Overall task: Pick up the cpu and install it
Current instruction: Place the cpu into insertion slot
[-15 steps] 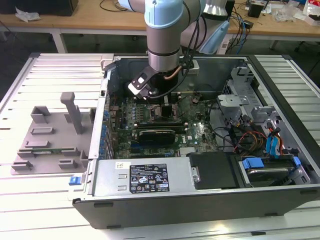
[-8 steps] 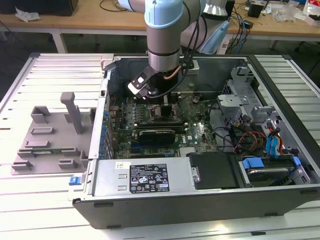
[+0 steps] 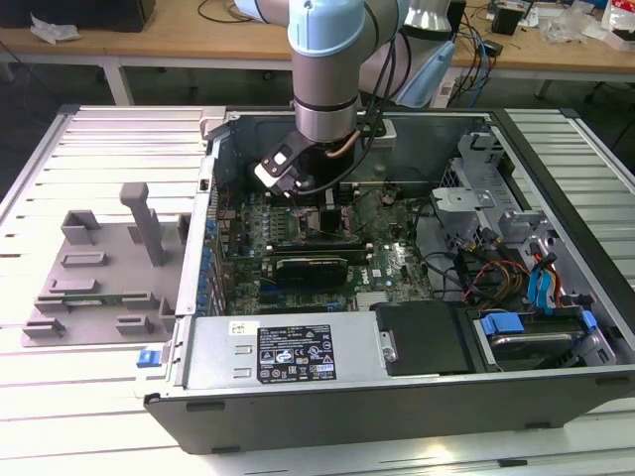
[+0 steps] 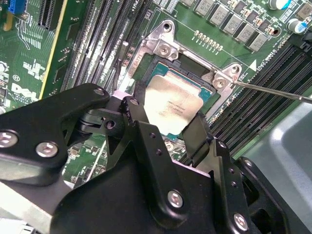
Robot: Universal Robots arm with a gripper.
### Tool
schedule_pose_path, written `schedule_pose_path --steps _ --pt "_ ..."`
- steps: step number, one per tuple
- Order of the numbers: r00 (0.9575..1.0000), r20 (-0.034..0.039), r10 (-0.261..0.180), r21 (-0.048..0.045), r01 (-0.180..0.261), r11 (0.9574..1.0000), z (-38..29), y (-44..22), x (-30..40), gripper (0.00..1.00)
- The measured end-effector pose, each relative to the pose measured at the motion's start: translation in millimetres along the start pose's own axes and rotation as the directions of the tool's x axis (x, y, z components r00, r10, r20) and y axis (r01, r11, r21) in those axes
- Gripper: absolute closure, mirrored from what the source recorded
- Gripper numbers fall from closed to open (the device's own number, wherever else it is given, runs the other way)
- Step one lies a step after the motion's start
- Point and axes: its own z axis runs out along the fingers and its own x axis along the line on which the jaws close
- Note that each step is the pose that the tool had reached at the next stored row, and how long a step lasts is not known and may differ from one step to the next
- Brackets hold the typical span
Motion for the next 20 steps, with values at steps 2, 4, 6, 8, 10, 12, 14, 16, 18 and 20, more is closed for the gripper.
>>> schedule_pose_path --steps 2,4,6,8,10,12,14,16,18,20 --pt "0.9999 -0.0013 -0.014 -0.0002 0.014 0.9999 0.0 0.0 0.0 0.45" --pt "0.9999 -0.0013 -0.015 -0.0001 0.015 0.9999 0.3 -0.2 -0.1 0.45" --pt "0.9999 -0.0013 -0.015 -0.0001 0.015 0.9999 0.4 -0.3 0.0 0.45" --pt "0.9999 -0.0015 -0.015 -0.0003 0.015 0.9999 0.5 -0.5 0.0 0.45" --pt "0.9999 -0.0016 -0.015 -0.0003 0.015 0.9999 0.5 -0.7 0.0 0.45" --pt "0.9999 -0.0015 -0.015 -0.0003 0.015 0.9999 0.5 -1.0 0.0 0.45" --pt "0.9999 -0.0016 -0.015 -0.0003 0.015 0.9999 0.4 -1.3 0.0 0.45" --pt "0.9999 -0.0012 -0.010 0.0000 0.010 0.9999 0.4 -1.4 0.0 0.45" --pt "1.0000 -0.0007 -0.006 0.0001 0.006 1.0000 0.4 -1.4 0.0 0.45" --pt "1.0000 -0.0007 -0.006 0.0000 0.006 1.0000 0.4 -1.4 0.0 0.45"
